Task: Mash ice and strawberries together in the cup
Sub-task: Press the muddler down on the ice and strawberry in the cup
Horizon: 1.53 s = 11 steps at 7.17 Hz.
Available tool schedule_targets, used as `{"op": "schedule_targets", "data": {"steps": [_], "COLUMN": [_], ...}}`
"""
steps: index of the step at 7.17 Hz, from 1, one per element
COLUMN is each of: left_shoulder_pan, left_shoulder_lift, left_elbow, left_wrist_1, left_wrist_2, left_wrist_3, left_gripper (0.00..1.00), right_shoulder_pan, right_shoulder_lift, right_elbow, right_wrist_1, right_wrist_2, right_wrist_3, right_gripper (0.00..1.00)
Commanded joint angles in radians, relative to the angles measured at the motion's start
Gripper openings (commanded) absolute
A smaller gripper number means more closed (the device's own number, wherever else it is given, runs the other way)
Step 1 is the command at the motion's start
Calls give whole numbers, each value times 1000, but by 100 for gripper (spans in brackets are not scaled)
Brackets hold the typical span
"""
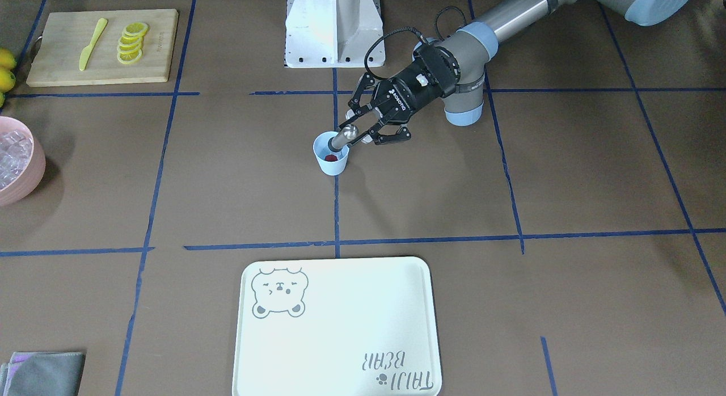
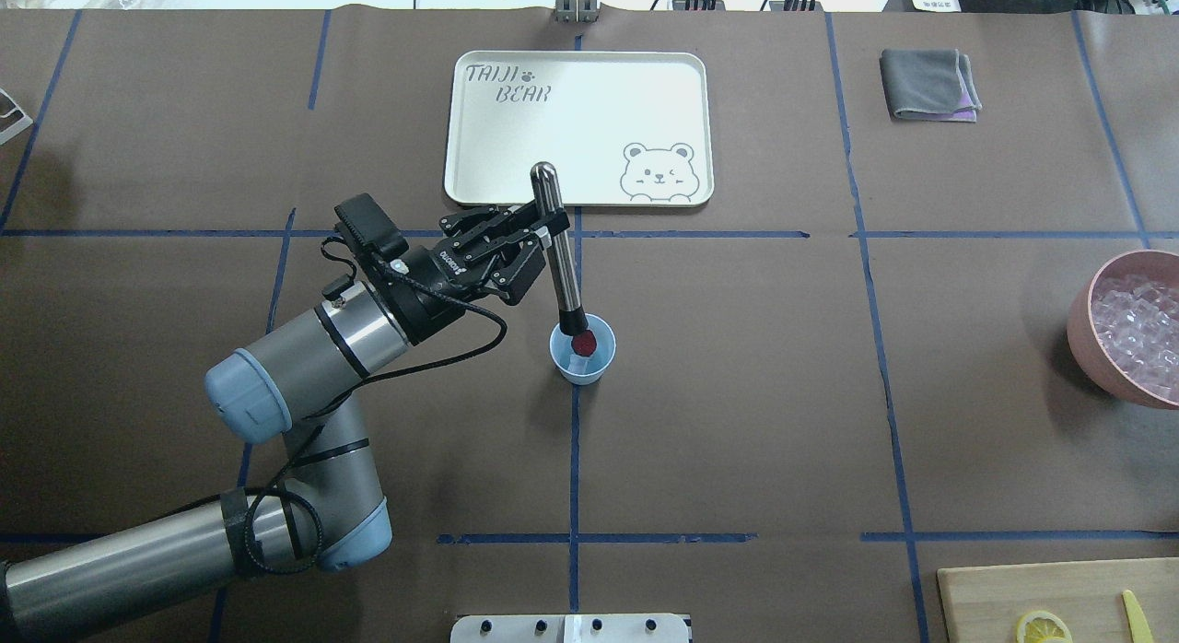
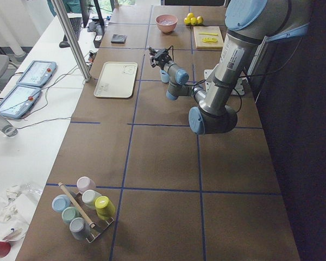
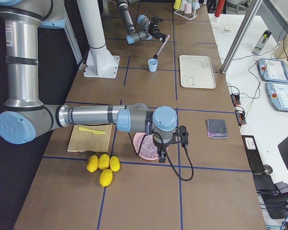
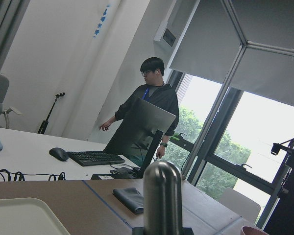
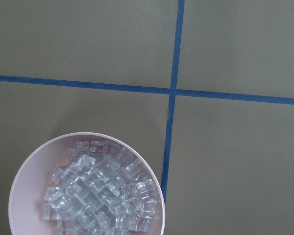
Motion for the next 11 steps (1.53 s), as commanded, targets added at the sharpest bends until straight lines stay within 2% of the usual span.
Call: {"op": "schedule_targets", "data": {"steps": [1,11], "left_shoulder_pan": [11,48], "left_shoulder_lift": [-4,-17], "left_elbow": [10,54], "left_wrist_1": [-2,0], "left_wrist_2": [12,53], "left_wrist_3": [0,0], "left_gripper": [0,0], "right_shoulder_pan": [0,0], "right_shoulder_lift": [0,-2], "right_elbow": [0,-6], "right_wrist_1": [0,0], "right_wrist_2": [0,-2], "right_wrist_3": [0,-5], "right_gripper": [99,99]}}
